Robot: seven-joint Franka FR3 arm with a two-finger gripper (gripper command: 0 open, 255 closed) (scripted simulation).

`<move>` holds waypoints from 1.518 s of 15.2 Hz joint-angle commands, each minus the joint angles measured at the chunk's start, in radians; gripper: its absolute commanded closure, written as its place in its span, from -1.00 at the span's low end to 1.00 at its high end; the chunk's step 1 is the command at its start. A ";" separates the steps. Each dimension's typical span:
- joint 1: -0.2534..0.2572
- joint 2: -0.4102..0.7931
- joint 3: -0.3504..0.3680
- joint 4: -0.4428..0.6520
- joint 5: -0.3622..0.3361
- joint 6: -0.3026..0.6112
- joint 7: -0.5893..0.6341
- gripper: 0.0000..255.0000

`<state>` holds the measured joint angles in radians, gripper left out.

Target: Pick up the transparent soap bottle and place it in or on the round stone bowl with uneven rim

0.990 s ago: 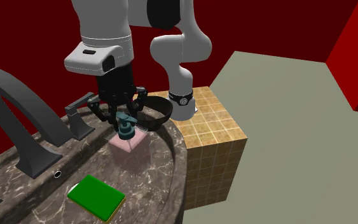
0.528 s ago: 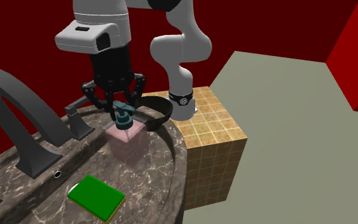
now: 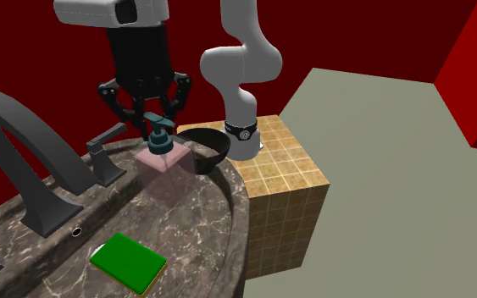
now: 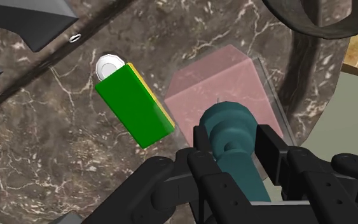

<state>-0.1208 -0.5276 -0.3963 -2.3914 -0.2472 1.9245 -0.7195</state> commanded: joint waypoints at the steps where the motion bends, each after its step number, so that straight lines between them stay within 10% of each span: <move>1: 0.001 -0.005 0.005 0.023 0.003 -0.028 -0.001 1.00; 13: 0.010 -0.008 0.029 0.180 0.023 -0.188 -0.012 1.00; 23: -0.062 -0.366 0.117 0.071 -0.010 -0.443 -0.003 1.00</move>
<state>-0.1750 -0.8576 -0.2873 -2.3088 -0.2553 1.5082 -0.7218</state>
